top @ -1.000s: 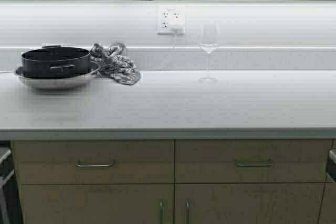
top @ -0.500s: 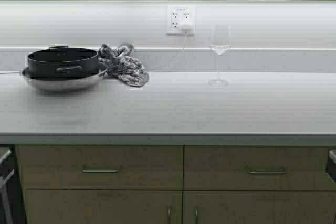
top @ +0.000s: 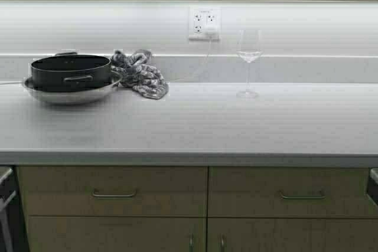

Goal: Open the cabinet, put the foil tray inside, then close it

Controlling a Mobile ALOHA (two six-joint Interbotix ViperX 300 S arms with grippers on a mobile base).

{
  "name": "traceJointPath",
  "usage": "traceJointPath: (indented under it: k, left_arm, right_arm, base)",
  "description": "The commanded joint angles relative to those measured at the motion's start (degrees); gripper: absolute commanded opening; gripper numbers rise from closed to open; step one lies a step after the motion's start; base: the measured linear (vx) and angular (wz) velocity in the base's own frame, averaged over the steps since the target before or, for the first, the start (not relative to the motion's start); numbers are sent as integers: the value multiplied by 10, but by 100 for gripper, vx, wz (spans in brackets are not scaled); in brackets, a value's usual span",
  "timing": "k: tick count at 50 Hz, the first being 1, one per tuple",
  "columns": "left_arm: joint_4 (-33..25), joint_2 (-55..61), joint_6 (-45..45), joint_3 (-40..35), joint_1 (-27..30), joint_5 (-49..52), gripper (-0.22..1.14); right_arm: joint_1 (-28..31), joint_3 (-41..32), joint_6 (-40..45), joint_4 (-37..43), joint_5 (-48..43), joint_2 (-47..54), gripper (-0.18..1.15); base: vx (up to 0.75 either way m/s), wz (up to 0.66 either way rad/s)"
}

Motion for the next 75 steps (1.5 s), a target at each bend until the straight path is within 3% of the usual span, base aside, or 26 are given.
traceJointPath:
  k: [1, 75]
  left_arm:
    - [0, -3, 0, -8, -1, -4, 4]
    - [-1, -2, -1, 8, -2, -12, 4]
  right_arm:
    - [-1, -10, 0, 0, -2, -6, 6]
    - [-1, -10, -2, -4, -6, 12, 6]
  base:
    - [0, 0]
    - [0, 0]
